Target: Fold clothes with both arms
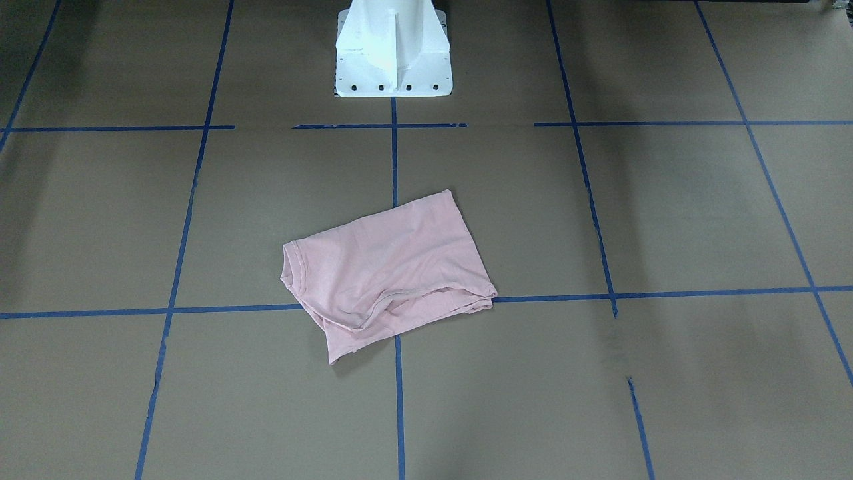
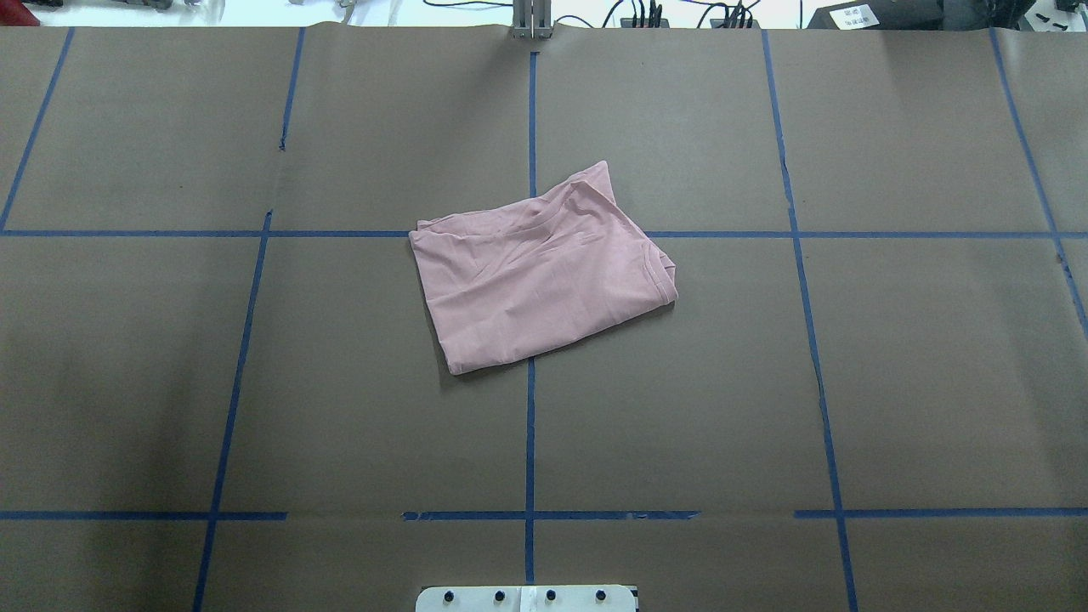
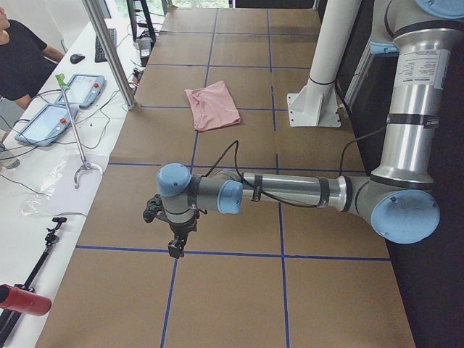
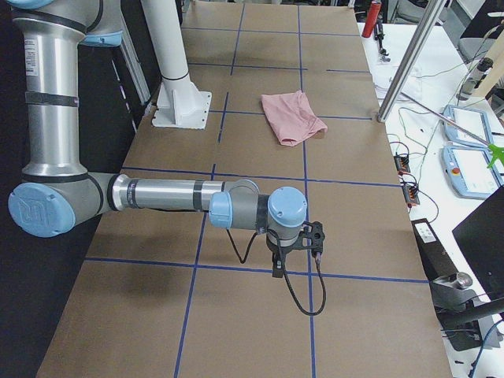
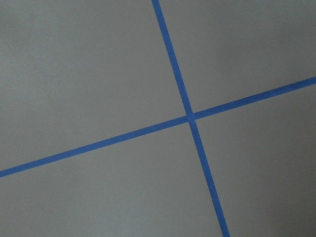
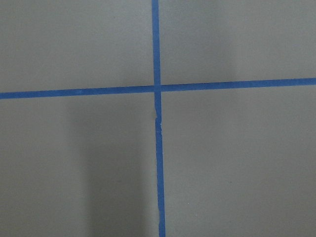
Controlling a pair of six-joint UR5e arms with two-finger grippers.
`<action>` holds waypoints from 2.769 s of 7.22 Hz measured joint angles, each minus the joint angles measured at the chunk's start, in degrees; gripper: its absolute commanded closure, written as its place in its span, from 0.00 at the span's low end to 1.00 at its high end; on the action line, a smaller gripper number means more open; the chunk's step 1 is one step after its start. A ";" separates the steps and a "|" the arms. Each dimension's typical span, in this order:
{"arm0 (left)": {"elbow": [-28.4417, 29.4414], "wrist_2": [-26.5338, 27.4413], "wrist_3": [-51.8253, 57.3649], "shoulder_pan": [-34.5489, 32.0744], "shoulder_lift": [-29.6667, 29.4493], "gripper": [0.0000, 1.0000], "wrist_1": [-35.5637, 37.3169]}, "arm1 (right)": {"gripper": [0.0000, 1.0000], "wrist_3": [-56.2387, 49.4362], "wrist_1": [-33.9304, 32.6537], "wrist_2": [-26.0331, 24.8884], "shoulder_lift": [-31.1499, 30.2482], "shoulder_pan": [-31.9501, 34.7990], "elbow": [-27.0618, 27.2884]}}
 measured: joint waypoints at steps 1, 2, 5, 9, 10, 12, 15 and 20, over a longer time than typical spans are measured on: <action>0.16 0.04 -0.12 0.00 0.00 0.00 -0.12 | 0.00 0.15 0.01 -0.78 0.00 -0.10 -0.01; 0.32 0.06 -0.20 0.01 0.00 0.00 -0.17 | 0.00 0.23 0.05 -1.10 0.00 -0.17 -0.01; 0.50 0.07 -1.46 0.08 -0.01 0.00 -0.30 | 0.00 0.28 0.22 -1.22 0.00 -0.26 -0.04; 0.30 -0.01 -8.53 0.09 -0.08 0.00 -0.55 | 0.00 0.32 0.30 -1.22 0.00 -0.27 -0.09; 0.30 0.00 -8.70 0.09 -0.11 0.00 -0.55 | 0.00 0.31 0.30 -1.23 0.00 -0.27 -0.07; 0.33 0.06 -8.82 0.09 -0.15 0.00 -0.55 | 0.00 0.29 0.34 -1.17 0.00 -0.27 -0.05; 0.31 0.02 -8.87 0.13 -0.27 0.00 -0.55 | 0.00 0.34 0.35 -1.12 0.00 -0.27 -0.04; 0.23 0.05 -8.93 0.13 -0.40 0.00 -0.55 | 0.00 0.25 0.50 -0.98 0.00 -0.27 -0.59</action>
